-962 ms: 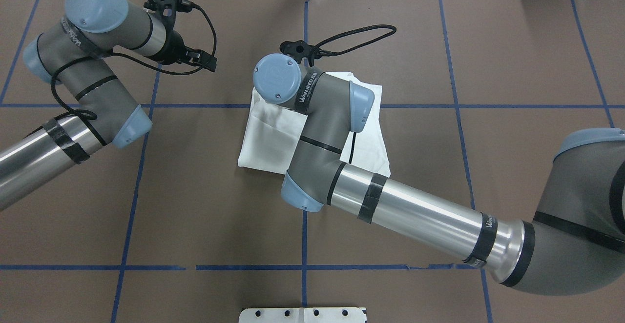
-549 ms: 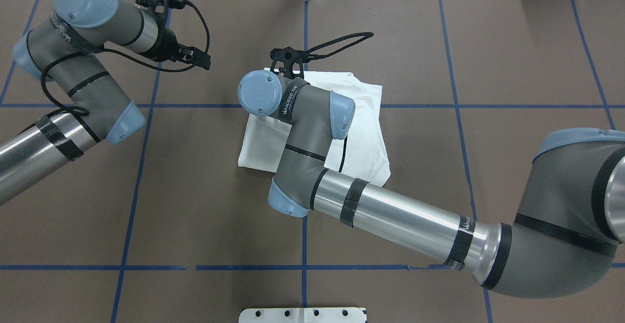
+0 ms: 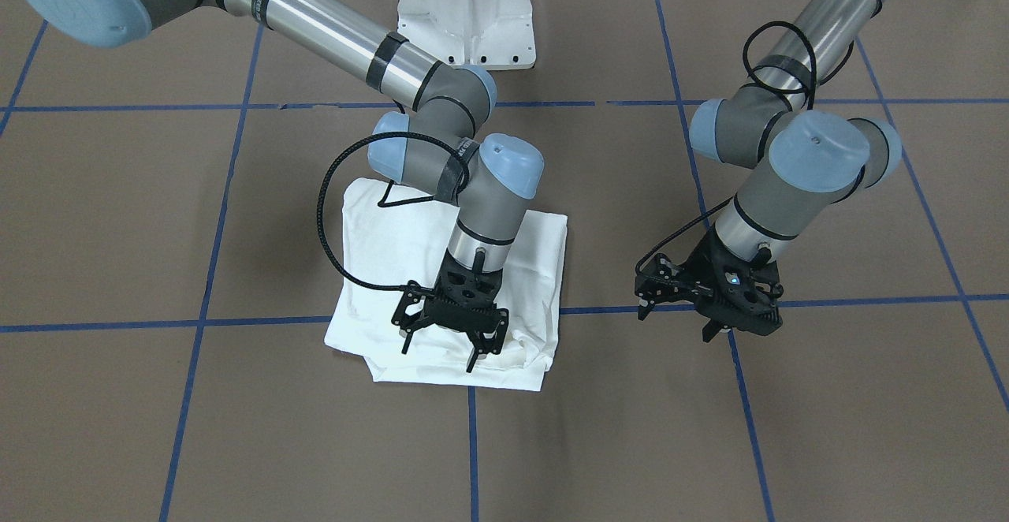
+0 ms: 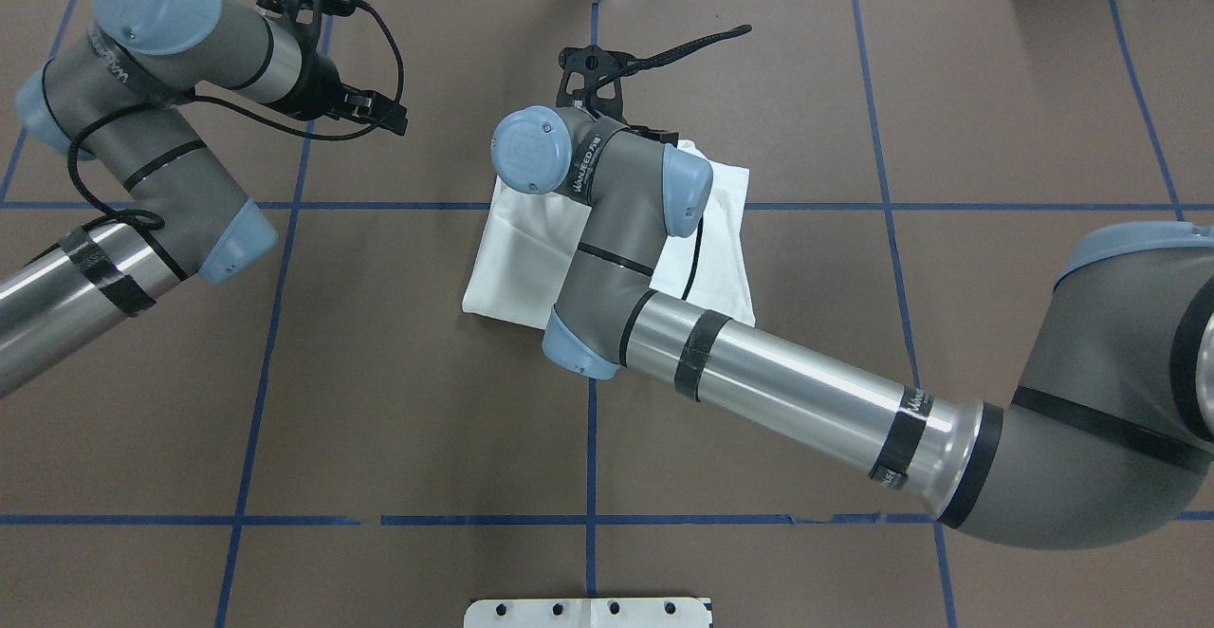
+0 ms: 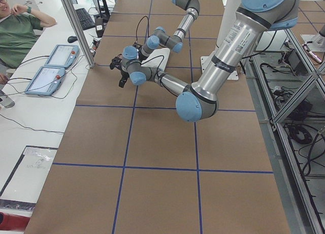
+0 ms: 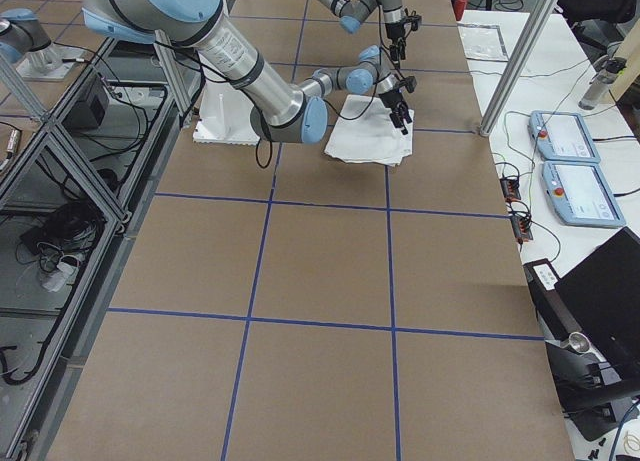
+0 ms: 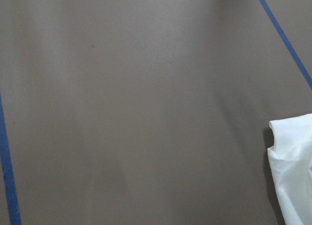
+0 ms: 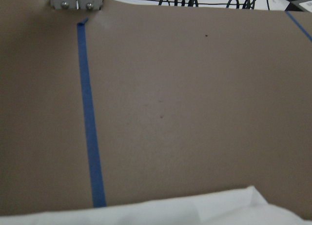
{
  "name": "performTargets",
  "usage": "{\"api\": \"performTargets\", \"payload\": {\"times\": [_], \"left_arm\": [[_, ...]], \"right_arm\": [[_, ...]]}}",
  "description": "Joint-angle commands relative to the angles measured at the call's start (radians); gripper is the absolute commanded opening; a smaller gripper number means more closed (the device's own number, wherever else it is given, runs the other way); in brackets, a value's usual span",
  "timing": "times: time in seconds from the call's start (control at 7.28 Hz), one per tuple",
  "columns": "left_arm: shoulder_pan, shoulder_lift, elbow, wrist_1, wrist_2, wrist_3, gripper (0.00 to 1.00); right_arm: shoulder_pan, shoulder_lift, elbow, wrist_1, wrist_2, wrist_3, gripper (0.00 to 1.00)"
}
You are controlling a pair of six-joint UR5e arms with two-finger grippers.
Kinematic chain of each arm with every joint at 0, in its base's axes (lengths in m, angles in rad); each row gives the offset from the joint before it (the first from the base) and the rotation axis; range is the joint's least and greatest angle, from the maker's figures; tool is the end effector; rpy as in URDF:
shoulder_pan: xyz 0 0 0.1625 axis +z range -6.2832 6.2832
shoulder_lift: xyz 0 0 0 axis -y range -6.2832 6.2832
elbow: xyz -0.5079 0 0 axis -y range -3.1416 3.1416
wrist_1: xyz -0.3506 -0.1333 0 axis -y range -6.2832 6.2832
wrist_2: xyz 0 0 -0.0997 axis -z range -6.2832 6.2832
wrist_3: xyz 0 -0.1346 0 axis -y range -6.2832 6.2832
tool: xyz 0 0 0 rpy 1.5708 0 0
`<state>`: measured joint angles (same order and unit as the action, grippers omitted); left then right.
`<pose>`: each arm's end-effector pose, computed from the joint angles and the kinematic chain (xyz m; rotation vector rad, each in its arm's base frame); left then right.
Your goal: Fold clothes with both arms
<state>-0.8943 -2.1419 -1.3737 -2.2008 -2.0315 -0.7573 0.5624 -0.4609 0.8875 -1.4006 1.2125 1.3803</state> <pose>0.4161 -0.6356 0.4423 0.4657 0.9637 0.1582 -0.6883 -0.6472 0.2916 0.5451 -0.4250 0.4640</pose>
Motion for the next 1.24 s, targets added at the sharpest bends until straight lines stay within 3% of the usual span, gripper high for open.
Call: {"api": "performTargets", "payload": {"times": [0.0, 0.27, 0.55, 0.96, 1.1], "left_arm": [[0.0, 0.022, -0.033, 0.001, 0.001, -0.004, 0.99], [-0.002, 0.023, -0.048, 0.004, 0.001, -0.008, 0.99], [-0.017, 0.077, -0.115, 0.039, -0.003, 0.006, 0.99], [-0.115, 0.157, -0.33, 0.339, -0.027, 0.229, 0.99], [-0.165, 0.213, -0.382, 0.398, -0.047, 0.327, 0.99]], "right_arm": [[0.056, 0.011, -0.009, 0.0, 0.011, -0.003, 1.0], [0.099, 0.03, 0.004, 0.0, 0.195, -0.105, 1.0], [0.193, -0.014, 0.075, -0.027, 0.505, -0.275, 1.0], [0.365, -0.227, 0.47, -0.339, 0.755, -0.643, 1.0], [0.431, -0.337, 0.608, -0.401, 0.797, -0.769, 1.0]]}}
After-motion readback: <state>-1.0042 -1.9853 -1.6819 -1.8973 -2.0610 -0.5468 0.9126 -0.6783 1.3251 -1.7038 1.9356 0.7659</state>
